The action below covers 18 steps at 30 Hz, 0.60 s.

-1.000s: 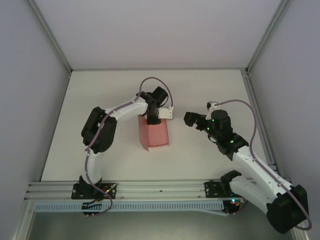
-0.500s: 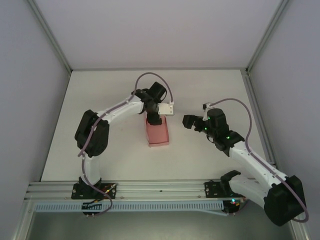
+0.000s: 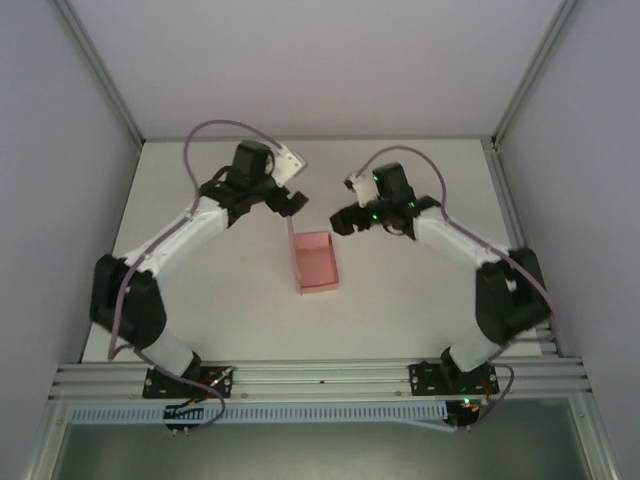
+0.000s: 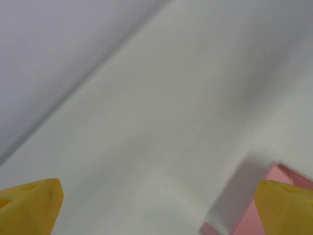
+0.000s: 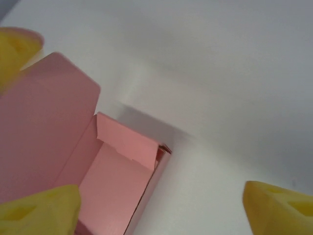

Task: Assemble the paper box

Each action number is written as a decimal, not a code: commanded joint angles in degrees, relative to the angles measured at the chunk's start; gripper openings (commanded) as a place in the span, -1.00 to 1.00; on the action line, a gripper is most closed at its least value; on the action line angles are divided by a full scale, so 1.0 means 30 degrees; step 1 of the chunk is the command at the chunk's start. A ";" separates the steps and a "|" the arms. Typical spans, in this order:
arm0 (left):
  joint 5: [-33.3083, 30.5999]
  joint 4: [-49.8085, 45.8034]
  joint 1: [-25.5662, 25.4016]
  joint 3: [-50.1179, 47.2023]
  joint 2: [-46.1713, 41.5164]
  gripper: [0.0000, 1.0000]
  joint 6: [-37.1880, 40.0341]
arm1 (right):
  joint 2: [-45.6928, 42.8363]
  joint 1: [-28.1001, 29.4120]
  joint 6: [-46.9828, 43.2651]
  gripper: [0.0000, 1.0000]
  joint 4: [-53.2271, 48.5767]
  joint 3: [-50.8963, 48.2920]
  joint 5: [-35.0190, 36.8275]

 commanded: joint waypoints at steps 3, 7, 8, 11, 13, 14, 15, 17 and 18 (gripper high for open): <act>-0.1201 0.2739 0.2316 -0.2958 -0.3724 0.99 -0.8539 | 0.6022 0.1133 -0.9857 0.27 -0.9363 0.7394 -0.1866; -0.1277 0.2212 0.3580 -0.4689 -0.5375 0.99 -0.9293 | 0.9335 0.1756 -1.3054 0.17 -1.3789 1.1572 -0.1480; -0.1275 0.2043 0.3711 -0.4974 -0.5605 0.99 -0.9288 | 0.9791 0.1850 -1.3294 0.17 -1.4138 1.2073 -0.1146; -0.1336 0.1850 0.3869 -0.5504 -0.5973 1.00 -0.9213 | 1.0523 0.2123 -1.3365 0.17 -1.3766 1.2578 -0.0116; -0.1263 0.1807 0.3903 -0.5640 -0.5988 1.00 -0.9082 | 1.0778 0.2283 -1.3235 0.17 -1.3050 1.2701 0.0466; -0.1270 0.1778 0.3922 -0.5619 -0.5925 0.99 -0.9088 | 1.0896 0.2324 -1.3164 0.14 -1.2749 1.2723 0.0635; -0.1185 0.1750 0.3929 -0.5637 -0.5832 1.00 -0.9057 | 1.0988 0.2361 -1.3098 0.08 -1.2519 1.2811 0.0774; -0.1074 0.1615 0.3929 -0.5527 -0.5608 1.00 -0.9069 | 1.1211 0.2404 -1.3133 0.02 -1.2446 1.3101 0.0749; -0.0999 0.1516 0.3929 -0.5429 -0.5493 1.00 -0.9021 | 1.1323 0.2420 -1.3278 -0.03 -1.2526 1.3247 0.0634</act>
